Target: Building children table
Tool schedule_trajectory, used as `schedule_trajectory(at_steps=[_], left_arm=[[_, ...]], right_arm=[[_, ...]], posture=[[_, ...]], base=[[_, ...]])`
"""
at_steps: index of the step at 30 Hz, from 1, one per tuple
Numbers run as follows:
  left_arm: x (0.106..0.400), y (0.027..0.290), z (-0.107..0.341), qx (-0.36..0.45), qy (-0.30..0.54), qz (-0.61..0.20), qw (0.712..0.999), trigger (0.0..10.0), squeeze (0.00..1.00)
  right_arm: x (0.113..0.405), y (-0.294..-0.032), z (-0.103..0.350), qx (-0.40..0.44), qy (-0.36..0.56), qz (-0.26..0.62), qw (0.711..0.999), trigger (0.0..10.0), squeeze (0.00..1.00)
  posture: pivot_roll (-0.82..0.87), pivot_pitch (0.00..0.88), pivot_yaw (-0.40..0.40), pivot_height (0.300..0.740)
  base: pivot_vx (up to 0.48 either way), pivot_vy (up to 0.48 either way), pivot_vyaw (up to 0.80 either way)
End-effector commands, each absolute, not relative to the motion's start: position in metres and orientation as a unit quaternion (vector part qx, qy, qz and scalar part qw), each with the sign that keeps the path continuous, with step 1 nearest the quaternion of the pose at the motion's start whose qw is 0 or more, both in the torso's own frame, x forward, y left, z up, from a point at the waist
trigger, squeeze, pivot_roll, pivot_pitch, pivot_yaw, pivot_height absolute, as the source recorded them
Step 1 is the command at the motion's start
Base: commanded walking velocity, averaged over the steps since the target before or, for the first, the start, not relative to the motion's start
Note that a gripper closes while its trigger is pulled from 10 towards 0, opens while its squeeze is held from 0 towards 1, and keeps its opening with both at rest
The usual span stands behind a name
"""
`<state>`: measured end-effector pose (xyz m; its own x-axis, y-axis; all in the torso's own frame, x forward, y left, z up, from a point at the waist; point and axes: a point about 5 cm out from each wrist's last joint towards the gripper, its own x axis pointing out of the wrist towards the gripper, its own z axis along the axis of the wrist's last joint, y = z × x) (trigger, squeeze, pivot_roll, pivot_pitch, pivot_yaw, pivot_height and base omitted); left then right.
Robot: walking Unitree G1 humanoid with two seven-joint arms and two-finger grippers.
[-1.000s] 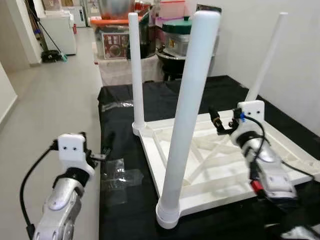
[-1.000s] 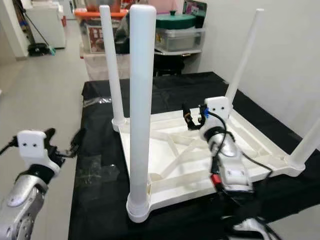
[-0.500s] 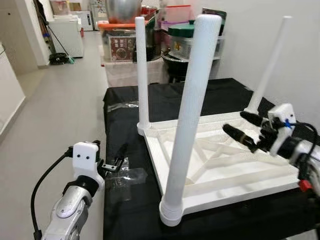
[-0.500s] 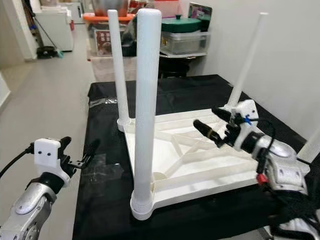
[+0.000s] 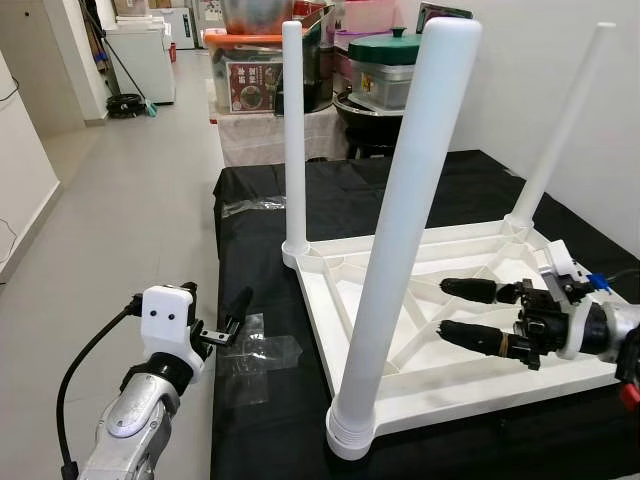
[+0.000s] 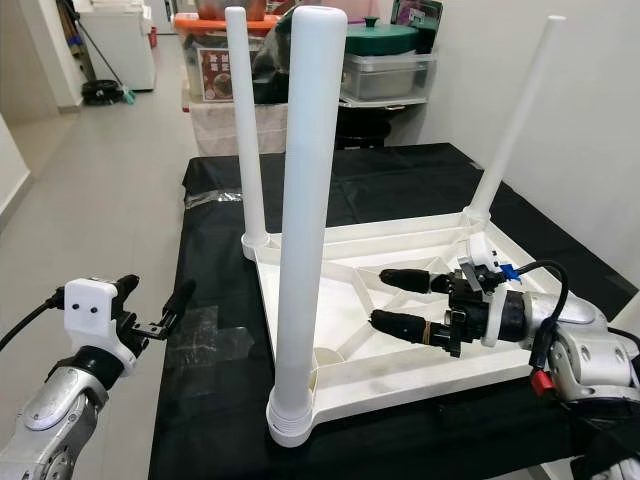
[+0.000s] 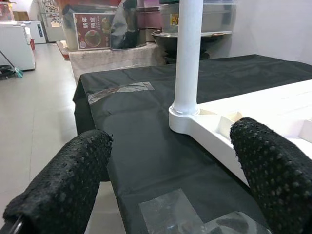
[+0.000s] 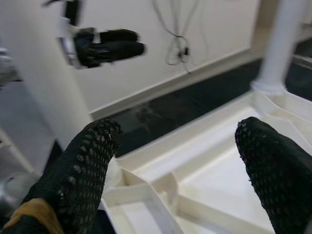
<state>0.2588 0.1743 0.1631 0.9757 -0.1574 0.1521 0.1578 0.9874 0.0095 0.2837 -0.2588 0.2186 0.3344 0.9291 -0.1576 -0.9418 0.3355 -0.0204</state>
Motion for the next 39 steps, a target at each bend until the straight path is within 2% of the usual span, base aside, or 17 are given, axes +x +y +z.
schedule_trajectory(at_steps=[1,7,9,12,19,28,39], left_arm=[[0.259,0.178,0.157,-0.001,-0.061,-0.075,0.995,10.0,0.0],[0.259,0.179,0.157,-0.004,-0.06,-0.075,0.995,10.0,0.0],[0.258,0.18,0.156,-0.006,-0.059,-0.074,0.996,10.0,0.0],[0.259,0.18,0.156,-0.007,-0.058,-0.074,0.996,10.0,0.0],[0.261,0.178,0.156,-0.009,-0.058,-0.078,0.995,10.0,0.0],[0.26,0.177,0.155,-0.012,-0.059,-0.078,0.995,10.0,0.0],[0.261,0.176,0.154,-0.014,-0.059,-0.079,0.995,10.0,0.0]], right_arm=[[0.281,-0.249,0.226,-0.06,0.052,0.609,0.789,10.0,0.0],[0.275,-0.244,0.229,-0.07,0.052,0.637,0.766,10.0,0.0],[0.267,-0.235,0.238,-0.081,0.039,0.661,0.745,10.0,0.0],[0.263,-0.227,0.245,-0.085,0.024,0.675,0.732,10.0,0.0],[0.258,-0.209,0.249,-0.092,0.0,0.693,0.715,10.0,0.0],[0.253,-0.186,0.249,-0.089,-0.026,0.705,0.703,10.0,0.0],[0.251,-0.176,0.247,-0.083,-0.028,0.708,0.701,10.0,0.0]], posture=[[0.07,0.0,-0.039,0.74],[0.07,0.0,-0.039,0.74],[0.06,0.0,-0.035,0.74],[0.06,0.0,-0.031,0.74],[0.06,0.0,-0.031,0.74],[0.07,0.0,-0.039,0.74],[0.07,0.0,-0.044,0.74]], base=[[0.0,0.0,0.0],[0.0,0.0,0.0],[0.0,0.0,0.0],[0.0,0.0,0.0],[0.0,0.0,0.0],[0.0,0.0,0.0],[0.0,0.0,0.0]])
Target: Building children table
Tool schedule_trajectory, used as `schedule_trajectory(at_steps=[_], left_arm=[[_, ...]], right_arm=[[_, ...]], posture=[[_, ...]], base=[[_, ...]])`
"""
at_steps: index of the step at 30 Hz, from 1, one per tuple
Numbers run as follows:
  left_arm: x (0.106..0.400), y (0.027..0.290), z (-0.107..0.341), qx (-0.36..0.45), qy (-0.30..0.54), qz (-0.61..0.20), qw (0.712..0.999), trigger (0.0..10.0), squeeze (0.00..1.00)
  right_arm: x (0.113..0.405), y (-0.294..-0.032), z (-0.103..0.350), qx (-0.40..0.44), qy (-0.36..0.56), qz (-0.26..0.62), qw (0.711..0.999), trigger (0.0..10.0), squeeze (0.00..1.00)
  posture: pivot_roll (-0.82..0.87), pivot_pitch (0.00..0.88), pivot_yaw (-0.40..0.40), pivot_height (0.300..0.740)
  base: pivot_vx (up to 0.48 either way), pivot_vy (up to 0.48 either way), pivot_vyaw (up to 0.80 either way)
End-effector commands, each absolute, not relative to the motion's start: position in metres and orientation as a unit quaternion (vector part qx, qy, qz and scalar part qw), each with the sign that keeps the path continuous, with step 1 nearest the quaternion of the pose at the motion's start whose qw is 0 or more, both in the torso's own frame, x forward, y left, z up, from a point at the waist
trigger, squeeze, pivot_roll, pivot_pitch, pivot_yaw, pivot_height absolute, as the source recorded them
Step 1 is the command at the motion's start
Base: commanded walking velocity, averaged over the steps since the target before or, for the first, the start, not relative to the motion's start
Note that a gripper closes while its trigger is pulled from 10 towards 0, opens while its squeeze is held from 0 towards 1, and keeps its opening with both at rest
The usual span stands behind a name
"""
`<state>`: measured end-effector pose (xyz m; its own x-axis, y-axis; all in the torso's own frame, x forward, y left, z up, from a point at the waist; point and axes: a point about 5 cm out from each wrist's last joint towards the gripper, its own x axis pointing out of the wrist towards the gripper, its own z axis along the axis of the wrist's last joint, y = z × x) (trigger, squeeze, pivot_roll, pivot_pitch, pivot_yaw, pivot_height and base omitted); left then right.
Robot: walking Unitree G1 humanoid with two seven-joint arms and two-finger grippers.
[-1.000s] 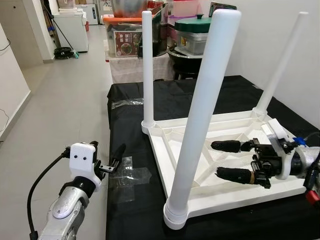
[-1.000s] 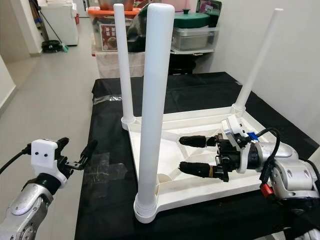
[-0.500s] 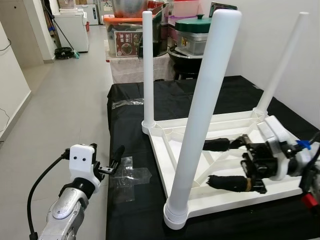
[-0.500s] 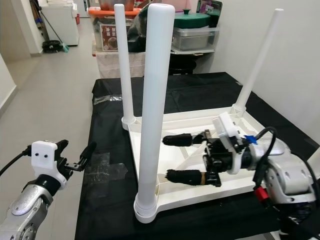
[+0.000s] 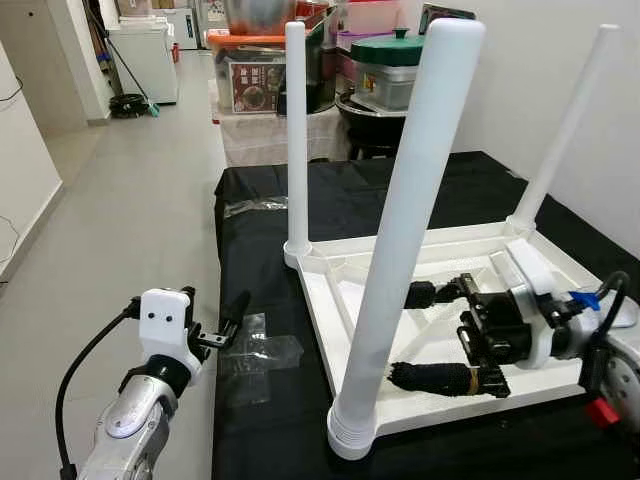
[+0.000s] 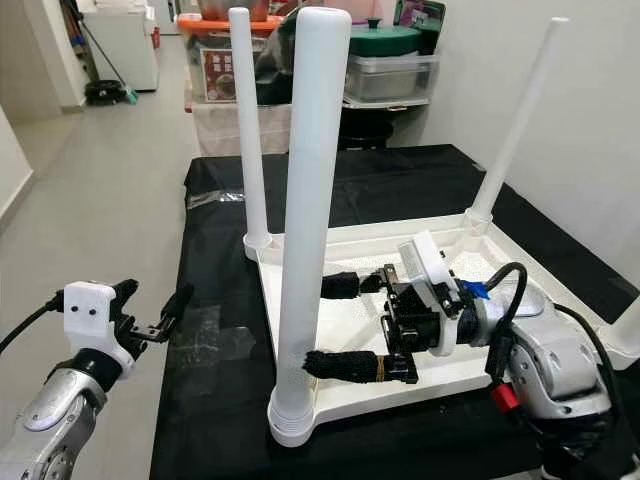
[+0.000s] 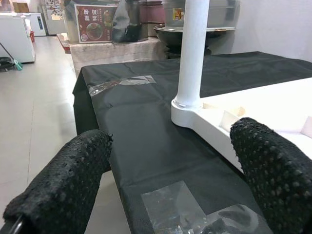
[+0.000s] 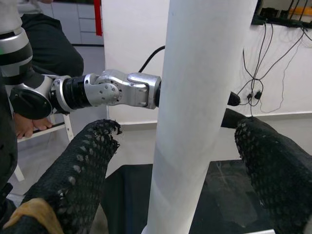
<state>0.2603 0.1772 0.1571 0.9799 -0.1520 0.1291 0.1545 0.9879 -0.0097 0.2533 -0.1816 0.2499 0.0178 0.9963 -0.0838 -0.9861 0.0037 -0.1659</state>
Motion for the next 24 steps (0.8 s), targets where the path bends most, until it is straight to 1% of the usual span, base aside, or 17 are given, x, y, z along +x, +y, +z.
schedule_trajectory(at_steps=[1,7,15,19,24], left_arm=[[0.261,0.176,0.154,-0.014,-0.059,-0.079,0.995,10.0,0.0],[0.261,0.174,0.154,-0.016,-0.058,-0.081,0.995,10.0,0.0],[0.261,0.173,0.154,-0.017,-0.058,-0.081,0.995,10.0,0.0],[0.261,0.173,0.154,-0.018,-0.058,-0.08,0.995,10.0,0.0],[0.261,0.173,0.153,-0.018,-0.058,-0.079,0.995,10.0,0.0]], right_arm=[[0.251,-0.176,0.247,-0.083,-0.028,0.708,0.701,10.0,0.0],[0.255,-0.168,0.244,-0.074,-0.031,0.698,0.711,10.0,0.0],[0.255,-0.164,0.242,-0.07,-0.031,0.699,0.711,10.0,0.0],[0.255,-0.155,0.238,-0.063,-0.028,0.705,0.706,10.0,0.0],[0.258,-0.151,0.234,-0.062,-0.027,0.703,0.708,10.0,0.0]], posture=[[0.07,0.0,-0.044,0.74],[0.07,0.0,-0.047,0.74],[0.07,0.0,-0.048,0.74],[0.07,0.0,-0.054,0.74],[0.07,0.0,-0.056,0.74]], base=[[0.0,0.0,0.0],[0.0,0.0,0.0],[0.0,0.0,0.0],[0.0,0.0,0.0],[0.0,0.0,0.0]])
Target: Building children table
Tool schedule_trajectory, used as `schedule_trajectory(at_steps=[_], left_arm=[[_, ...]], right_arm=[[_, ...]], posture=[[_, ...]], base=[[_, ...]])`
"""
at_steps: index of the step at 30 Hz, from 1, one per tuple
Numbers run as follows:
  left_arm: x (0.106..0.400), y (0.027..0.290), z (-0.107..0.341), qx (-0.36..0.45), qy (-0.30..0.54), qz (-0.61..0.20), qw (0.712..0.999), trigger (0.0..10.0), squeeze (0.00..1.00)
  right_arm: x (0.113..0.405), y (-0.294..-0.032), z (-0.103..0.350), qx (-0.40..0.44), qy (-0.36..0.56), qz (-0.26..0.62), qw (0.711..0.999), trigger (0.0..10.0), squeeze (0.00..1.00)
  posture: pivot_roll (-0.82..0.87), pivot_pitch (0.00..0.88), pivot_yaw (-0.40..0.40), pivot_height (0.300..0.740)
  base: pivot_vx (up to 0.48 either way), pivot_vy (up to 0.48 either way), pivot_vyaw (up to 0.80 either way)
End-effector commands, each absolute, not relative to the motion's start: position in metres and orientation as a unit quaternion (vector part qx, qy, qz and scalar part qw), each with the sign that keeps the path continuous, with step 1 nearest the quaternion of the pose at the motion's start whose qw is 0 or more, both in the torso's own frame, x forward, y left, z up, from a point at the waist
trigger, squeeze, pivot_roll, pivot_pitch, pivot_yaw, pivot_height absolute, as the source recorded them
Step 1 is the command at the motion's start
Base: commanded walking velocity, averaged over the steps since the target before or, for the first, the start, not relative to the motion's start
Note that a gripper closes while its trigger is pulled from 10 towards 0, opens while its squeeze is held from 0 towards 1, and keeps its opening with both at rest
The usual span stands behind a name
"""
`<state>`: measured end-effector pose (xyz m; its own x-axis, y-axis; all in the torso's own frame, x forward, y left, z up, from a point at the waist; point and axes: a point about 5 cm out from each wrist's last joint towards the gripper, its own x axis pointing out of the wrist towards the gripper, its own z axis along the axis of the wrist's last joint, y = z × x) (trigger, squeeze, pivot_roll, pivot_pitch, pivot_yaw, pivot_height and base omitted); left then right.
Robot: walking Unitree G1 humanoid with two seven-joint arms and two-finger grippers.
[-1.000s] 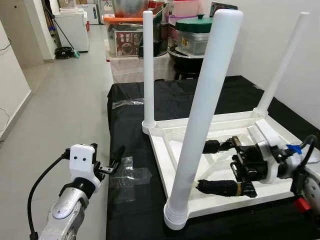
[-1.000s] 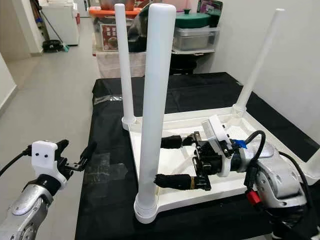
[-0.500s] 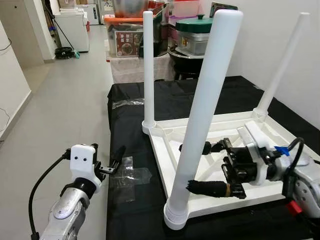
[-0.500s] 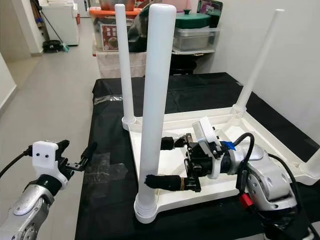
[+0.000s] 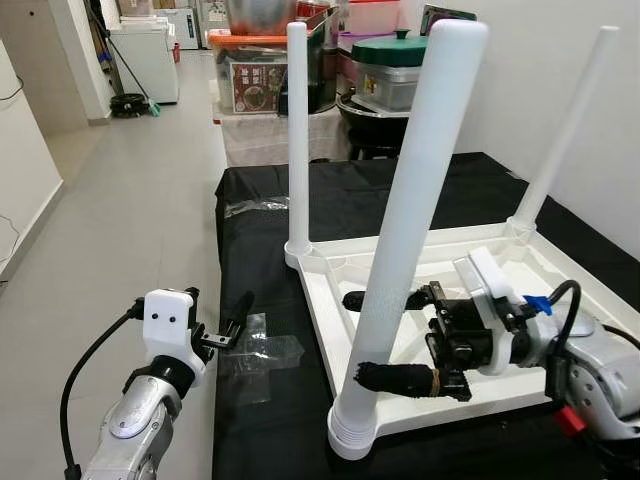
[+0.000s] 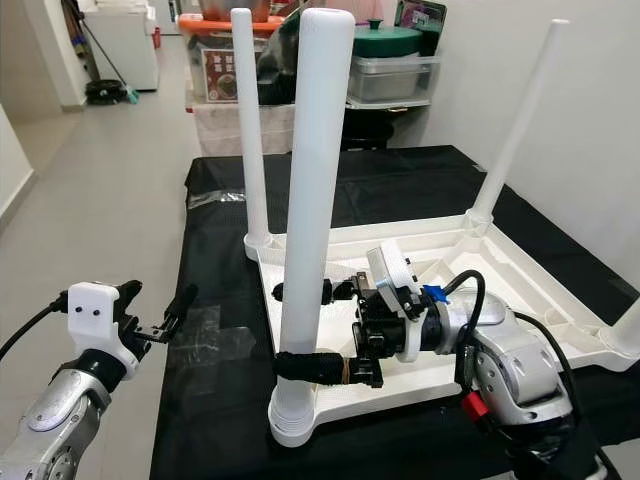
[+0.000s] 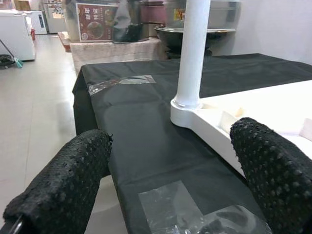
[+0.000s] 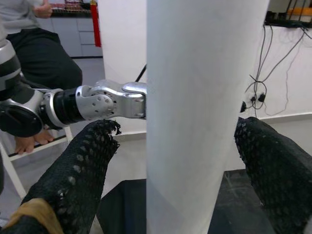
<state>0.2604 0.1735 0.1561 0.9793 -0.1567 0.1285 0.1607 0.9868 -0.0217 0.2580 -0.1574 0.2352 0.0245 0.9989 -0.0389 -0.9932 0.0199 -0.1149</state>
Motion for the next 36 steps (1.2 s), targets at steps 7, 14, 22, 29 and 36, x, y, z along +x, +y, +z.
schedule_trajectory(at_steps=[7,14,22,29,36], left_arm=[[0.261,0.172,0.153,-0.019,-0.058,-0.08,0.995,10.0,0.0],[0.261,0.171,0.152,-0.019,-0.057,-0.08,0.995,10.0,0.0],[0.261,0.171,0.152,-0.019,-0.057,-0.079,0.995,10.0,0.0],[0.261,0.171,0.151,-0.019,-0.056,-0.081,0.995,10.0,0.0],[0.262,0.17,0.15,-0.019,-0.056,-0.082,0.995,10.0,0.0]], right_arm=[[0.26,-0.145,0.233,-0.065,-0.033,0.701,0.71,9.7,0.0],[0.263,-0.138,0.231,-0.068,-0.04,0.696,0.713,9.3,0.0],[0.265,-0.135,0.23,-0.071,-0.045,0.688,0.721,6.3,0.0],[0.265,-0.134,0.229,-0.07,-0.046,0.683,0.726,5.8,0.0],[0.266,-0.134,0.229,-0.067,-0.049,0.674,0.734,0.0,0.0]], posture=[[0.07,0.0,-0.058,0.74],[0.08,0.0,-0.059,0.74],[0.08,0.0,-0.059,0.74],[0.07,0.0,-0.057,0.74],[0.07,0.0,-0.056,0.74]], base=[[0.0,0.0,0.0],[0.0,0.0,0.0],[0.0,0.0,0.0],[0.0,0.0,0.0],[0.0,0.0,0.0]])
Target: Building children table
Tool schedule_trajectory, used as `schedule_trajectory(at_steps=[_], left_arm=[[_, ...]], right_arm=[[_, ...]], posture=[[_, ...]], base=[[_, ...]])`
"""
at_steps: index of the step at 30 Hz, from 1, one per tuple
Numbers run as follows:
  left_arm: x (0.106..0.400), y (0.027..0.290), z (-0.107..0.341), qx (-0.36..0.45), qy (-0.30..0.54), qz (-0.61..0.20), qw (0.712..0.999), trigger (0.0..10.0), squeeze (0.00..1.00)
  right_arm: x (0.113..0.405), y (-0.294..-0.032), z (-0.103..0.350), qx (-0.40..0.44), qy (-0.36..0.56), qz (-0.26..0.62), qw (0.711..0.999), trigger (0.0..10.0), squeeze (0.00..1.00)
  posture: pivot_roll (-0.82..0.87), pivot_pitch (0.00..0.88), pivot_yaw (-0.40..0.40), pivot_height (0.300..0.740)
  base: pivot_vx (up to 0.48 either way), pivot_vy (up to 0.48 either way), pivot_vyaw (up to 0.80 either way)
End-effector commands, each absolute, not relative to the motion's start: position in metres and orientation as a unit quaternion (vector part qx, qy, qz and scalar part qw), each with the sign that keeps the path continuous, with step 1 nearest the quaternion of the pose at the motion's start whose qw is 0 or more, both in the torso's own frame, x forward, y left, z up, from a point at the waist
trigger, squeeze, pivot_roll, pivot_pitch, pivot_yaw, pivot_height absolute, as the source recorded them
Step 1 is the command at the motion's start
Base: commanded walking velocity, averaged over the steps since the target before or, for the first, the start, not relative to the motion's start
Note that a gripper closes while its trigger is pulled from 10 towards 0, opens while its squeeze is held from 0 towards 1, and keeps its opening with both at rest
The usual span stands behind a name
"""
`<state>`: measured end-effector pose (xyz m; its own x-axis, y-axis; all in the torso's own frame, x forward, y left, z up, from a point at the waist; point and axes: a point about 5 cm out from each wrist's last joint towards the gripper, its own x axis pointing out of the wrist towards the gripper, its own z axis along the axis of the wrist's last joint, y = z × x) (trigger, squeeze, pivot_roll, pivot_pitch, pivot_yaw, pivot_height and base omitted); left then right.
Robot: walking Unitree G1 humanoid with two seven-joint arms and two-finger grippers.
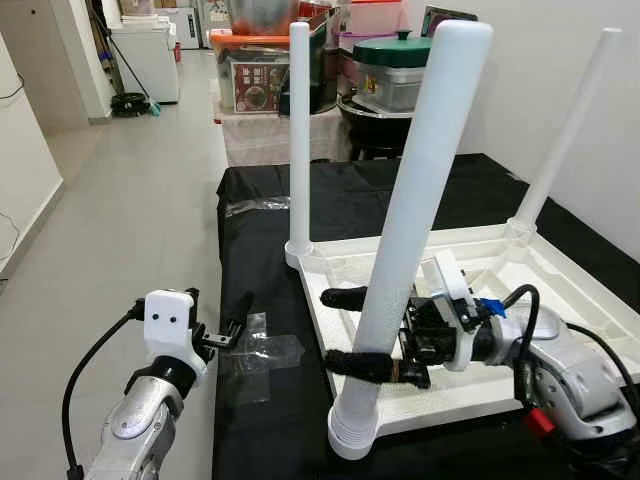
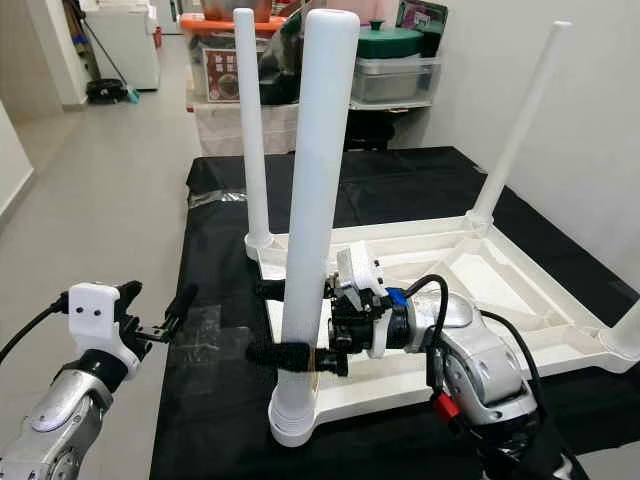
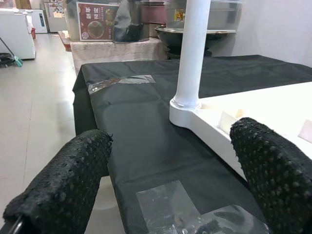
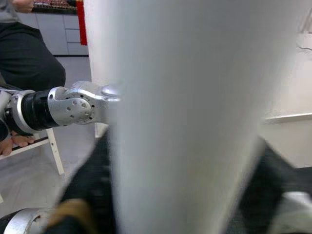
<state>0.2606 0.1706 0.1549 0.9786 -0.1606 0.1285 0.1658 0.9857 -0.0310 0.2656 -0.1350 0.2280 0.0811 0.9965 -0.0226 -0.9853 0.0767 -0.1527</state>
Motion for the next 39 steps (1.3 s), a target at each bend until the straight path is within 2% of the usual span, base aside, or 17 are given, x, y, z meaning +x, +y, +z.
schedule_trajectory(at_steps=[1,14,22,24,25,26,29,32,39], left_arm=[[0.262,0.17,0.15,-0.02,-0.056,-0.082,0.995,10.0,0.0],[0.262,0.169,0.148,-0.021,-0.055,-0.085,0.995,10.0,0.0],[0.263,0.168,0.147,-0.021,-0.053,-0.085,0.995,10.0,0.0],[0.263,0.168,0.146,-0.023,-0.052,-0.084,0.995,10.0,0.0],[0.263,0.168,0.146,-0.023,-0.052,-0.084,0.995,10.0,0.0],[0.263,0.167,0.145,-0.027,-0.051,-0.082,0.995,10.0,0.0],[0.263,0.167,0.145,-0.027,-0.051,-0.082,0.995,10.0,0.0],[0.263,0.168,0.143,-0.029,-0.048,-0.081,0.995,10.0,0.0],[0.263,0.168,0.142,-0.03,-0.045,-0.08,0.995,10.0,0.0]], right_arm=[[0.266,-0.134,0.228,-0.066,-0.05,0.673,0.735,0.0,0.0],[0.263,-0.136,0.226,-0.059,-0.05,0.664,0.744,0.0,0.0],[0.263,-0.136,0.218,-0.062,-0.037,0.634,0.77,0.0,0.0],[0.268,-0.135,0.205,-0.081,-0.005,0.589,0.804,0.0,0.0],[0.268,-0.135,0.205,-0.081,-0.005,0.589,0.804,0.0,0.0],[0.275,-0.134,0.196,-0.081,0.019,0.541,0.837,0.0,0.0],[0.275,-0.134,0.196,-0.081,0.019,0.541,0.837,0.0,0.0],[0.286,-0.134,0.189,-0.069,0.045,0.455,0.887,0.0,0.0],[0.29,-0.131,0.181,-0.048,0.078,0.37,0.924,0.0,0.0]], posture=[[0.07,0.0,-0.056,0.74],[0.06,0.0,-0.053,0.74],[0.05,0.0,-0.054,0.74],[0.05,0.0,-0.056,0.74],[0.05,0.0,-0.056,0.74],[0.05,0.0,-0.06,0.74],[0.05,0.0,-0.06,0.74],[0.05,0.0,-0.061,0.74],[0.04,0.0,-0.062,0.74]], base=[[0.0,0.0,0.0],[0.0,0.0,0.0],[0.0,0.0,0.0],[0.0,0.0,0.0],[0.0,0.0,0.0],[0.0,0.0,0.0],[0.0,0.0,0.0],[0.0,0.0,0.0],[0.0,0.0,0.0]])
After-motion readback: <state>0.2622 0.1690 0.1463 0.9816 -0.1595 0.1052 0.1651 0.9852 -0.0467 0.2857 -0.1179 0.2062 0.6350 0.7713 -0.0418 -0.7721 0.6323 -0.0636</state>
